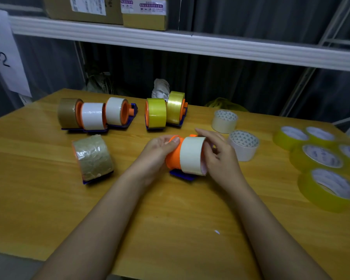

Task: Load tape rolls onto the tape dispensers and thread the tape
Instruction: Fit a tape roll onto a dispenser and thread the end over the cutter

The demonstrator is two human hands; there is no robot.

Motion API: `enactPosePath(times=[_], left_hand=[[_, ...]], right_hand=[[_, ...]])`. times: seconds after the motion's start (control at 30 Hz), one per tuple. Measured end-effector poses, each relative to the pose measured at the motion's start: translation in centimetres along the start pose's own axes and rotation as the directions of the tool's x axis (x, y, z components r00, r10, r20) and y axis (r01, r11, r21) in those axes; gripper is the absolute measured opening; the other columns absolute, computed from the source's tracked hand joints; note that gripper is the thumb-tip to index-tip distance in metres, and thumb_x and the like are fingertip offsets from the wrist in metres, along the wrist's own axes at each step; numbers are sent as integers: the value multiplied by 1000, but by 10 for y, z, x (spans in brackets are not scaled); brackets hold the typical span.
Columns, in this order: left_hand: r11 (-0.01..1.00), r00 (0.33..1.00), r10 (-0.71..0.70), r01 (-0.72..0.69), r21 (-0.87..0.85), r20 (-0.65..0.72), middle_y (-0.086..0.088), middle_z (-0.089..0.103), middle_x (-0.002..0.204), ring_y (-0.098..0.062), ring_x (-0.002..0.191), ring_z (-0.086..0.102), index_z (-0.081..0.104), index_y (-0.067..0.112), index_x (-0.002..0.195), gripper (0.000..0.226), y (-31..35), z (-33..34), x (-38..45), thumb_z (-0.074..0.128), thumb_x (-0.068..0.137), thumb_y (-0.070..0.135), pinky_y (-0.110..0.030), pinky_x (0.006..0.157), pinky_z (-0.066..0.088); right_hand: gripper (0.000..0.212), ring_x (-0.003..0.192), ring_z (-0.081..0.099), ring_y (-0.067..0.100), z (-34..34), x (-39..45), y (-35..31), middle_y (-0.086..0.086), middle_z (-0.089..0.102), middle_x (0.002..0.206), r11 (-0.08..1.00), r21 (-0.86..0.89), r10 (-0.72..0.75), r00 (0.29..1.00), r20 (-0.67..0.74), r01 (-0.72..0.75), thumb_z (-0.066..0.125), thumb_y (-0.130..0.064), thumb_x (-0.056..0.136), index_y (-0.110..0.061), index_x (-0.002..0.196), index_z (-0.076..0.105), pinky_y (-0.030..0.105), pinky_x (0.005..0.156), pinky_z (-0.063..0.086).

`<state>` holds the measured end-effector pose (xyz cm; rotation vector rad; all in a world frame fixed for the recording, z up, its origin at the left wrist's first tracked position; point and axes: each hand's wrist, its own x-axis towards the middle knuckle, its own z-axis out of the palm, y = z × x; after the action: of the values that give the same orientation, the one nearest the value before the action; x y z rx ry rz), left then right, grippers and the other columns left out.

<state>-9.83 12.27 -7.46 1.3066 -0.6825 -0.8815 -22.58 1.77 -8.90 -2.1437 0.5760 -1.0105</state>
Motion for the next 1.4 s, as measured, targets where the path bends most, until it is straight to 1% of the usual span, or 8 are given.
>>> enactPosePath(times=[0.13,0.23,0.33,0.6,0.73,0.83,1.13,1.4], left_hand=[[990,985,127,-120,73,-113,8,60,104,-7,88,63,45,19,133,39,0,-1,1,53,95,26,-21,70,51],[977,974,208,-202,70,-93,8,63,100,-1,78,67,45,18,133,38,1,-2,-1,52,96,21,-16,65,52],[963,969,245,-238,128,-40,2,64,104,-3,82,68,44,21,134,38,-1,2,-3,50,97,18,-16,64,52],[943,949,303,-285,173,-91,2,59,105,-4,77,64,44,30,129,32,-2,1,-3,48,98,21,-15,59,50],[938,934,330,-308,158,-138,0,57,94,6,65,59,45,25,130,32,0,0,-4,46,99,19,-11,56,48],[935,928,339,-313,169,-156,4,56,93,12,61,58,43,22,135,35,4,-2,-4,44,100,19,-9,55,46],[931,936,332,-305,200,-120,9,53,105,-4,84,58,43,35,126,28,2,3,-6,43,100,23,-8,57,47],[906,924,378,-358,227,-54,9,57,95,10,63,57,47,27,126,28,0,24,-5,43,101,16,-11,58,47]], right_hand=[[41,123,47,3,-1,1,-2,-6,48,138,944,250,201,976,86,-216,46,-29,98,-34,139,45,28,103,43],[67,120,47,1,-2,-1,-8,-11,43,139,908,316,232,957,172,-276,57,-51,86,-35,146,32,23,96,46],[80,103,53,-12,2,-6,-8,-24,45,123,909,303,199,938,284,-285,70,-39,77,-37,145,27,13,79,50],[67,103,53,-10,-3,-3,-1,-20,48,119,943,248,173,964,200,-220,84,-29,70,-39,123,44,22,82,54],[83,130,42,12,-13,0,5,-9,43,140,959,158,232,972,34,-234,77,-64,62,-51,135,39,46,105,44],[87,137,26,15,-33,3,4,-6,33,142,966,-59,247,966,-78,-252,72,-60,72,-50,145,25,37,111,30],[111,136,22,28,-75,-5,2,6,23,147,615,-752,448,890,85,-237,71,-61,70,-33,153,3,41,107,31],[114,139,18,34,-76,-4,23,13,12,153,714,-575,398,907,-136,-399,78,-53,70,-28,154,6,41,110,29]])
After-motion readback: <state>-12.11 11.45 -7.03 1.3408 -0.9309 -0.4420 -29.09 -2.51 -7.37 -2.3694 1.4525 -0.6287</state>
